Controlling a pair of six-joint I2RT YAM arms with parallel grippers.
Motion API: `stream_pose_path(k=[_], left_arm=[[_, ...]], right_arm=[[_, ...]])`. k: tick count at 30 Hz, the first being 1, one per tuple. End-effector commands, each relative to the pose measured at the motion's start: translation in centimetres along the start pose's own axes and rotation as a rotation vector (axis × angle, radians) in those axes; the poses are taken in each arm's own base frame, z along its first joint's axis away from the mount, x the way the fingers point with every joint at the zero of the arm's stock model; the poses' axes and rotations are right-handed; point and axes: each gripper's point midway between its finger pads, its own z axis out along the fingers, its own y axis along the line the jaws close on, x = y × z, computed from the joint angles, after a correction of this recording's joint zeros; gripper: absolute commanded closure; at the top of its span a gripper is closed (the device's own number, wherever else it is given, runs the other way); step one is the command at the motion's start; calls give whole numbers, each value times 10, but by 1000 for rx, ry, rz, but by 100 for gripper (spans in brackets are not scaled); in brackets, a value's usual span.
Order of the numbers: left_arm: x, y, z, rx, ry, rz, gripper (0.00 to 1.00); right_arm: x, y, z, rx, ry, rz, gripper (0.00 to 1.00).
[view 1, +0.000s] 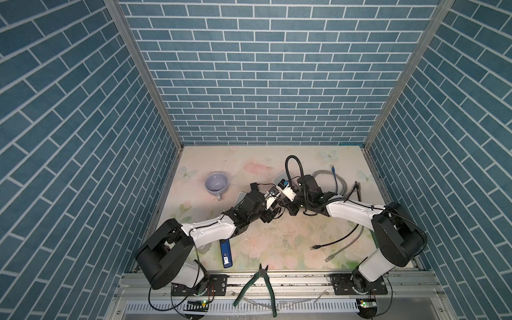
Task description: Insert the plug into the switch port
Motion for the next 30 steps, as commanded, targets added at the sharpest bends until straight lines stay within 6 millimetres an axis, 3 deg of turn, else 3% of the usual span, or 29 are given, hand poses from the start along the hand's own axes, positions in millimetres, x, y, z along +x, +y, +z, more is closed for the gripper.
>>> stream_pose_path(k=[1, 14, 18, 20, 24, 30], left_arm=[[-5, 2, 5, -14, -9, 16, 29], [6, -1, 17, 0, 22, 29, 51], [-7, -2, 18, 9, -8, 30, 56], [-8, -5, 18, 24, -12, 28, 54], [-11, -12, 16, 67, -22, 28, 27], [-6, -12, 17, 65, -11, 52, 25]], right_arm=[[10, 10, -5, -17, 23, -5, 100], [5, 18, -10, -20, 18, -28, 100], [3, 19, -11, -20, 16, -33, 100], [2, 19, -12, -17, 15, -34, 100], [2, 18, -12, -6, 17, -36, 100], [-1, 22, -17, -20, 13, -53, 100]])
